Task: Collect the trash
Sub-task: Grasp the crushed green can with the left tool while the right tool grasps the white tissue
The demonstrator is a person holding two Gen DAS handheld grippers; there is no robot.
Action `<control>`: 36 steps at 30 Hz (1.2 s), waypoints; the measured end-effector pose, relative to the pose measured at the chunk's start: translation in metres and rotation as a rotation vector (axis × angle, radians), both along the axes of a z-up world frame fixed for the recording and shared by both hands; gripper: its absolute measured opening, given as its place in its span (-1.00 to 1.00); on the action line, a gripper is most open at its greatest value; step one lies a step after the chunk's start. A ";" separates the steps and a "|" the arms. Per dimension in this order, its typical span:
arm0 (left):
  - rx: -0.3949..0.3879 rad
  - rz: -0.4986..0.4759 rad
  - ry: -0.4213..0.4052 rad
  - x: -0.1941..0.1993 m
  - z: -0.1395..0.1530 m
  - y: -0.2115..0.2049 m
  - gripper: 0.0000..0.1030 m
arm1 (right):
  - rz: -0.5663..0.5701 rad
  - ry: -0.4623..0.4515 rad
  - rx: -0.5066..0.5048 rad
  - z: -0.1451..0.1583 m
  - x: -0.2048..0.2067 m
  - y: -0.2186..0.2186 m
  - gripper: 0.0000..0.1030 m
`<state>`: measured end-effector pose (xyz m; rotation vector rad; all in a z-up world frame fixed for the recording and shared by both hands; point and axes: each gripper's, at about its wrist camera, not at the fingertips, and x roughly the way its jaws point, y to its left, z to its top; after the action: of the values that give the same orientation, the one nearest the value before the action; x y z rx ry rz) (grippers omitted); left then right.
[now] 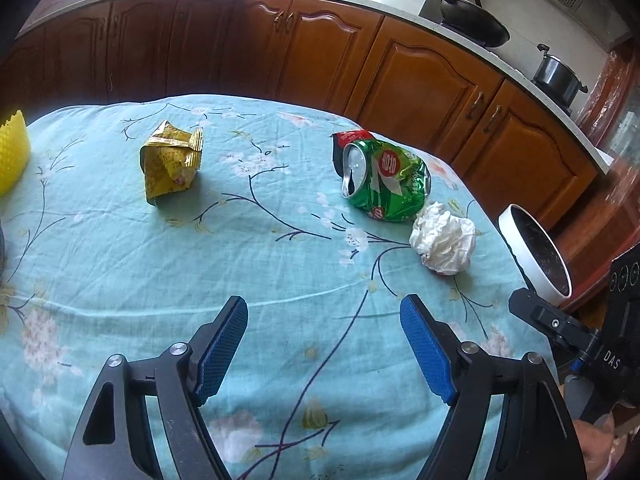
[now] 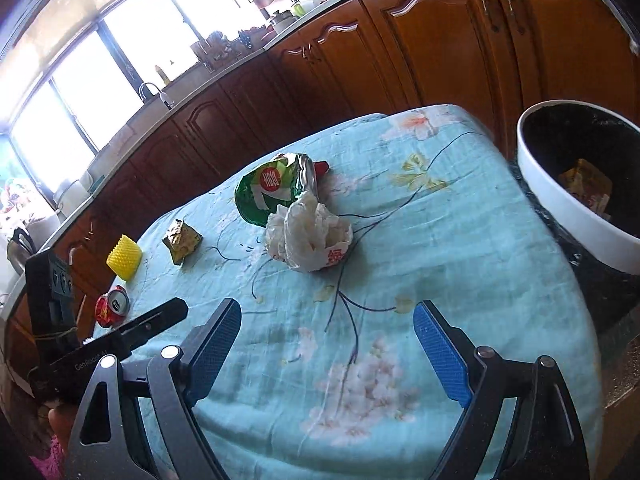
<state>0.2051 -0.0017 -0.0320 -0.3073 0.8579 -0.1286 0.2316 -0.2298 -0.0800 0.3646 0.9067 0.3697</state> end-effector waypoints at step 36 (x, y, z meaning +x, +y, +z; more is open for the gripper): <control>0.008 -0.131 -0.034 0.135 -0.020 -0.042 -0.61 | -0.063 0.002 0.021 -0.006 0.019 -0.032 -0.79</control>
<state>0.3397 -0.0439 -0.0524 -0.2408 0.8449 -0.2519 0.2501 -0.2615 -0.0862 0.4120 0.8917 0.3210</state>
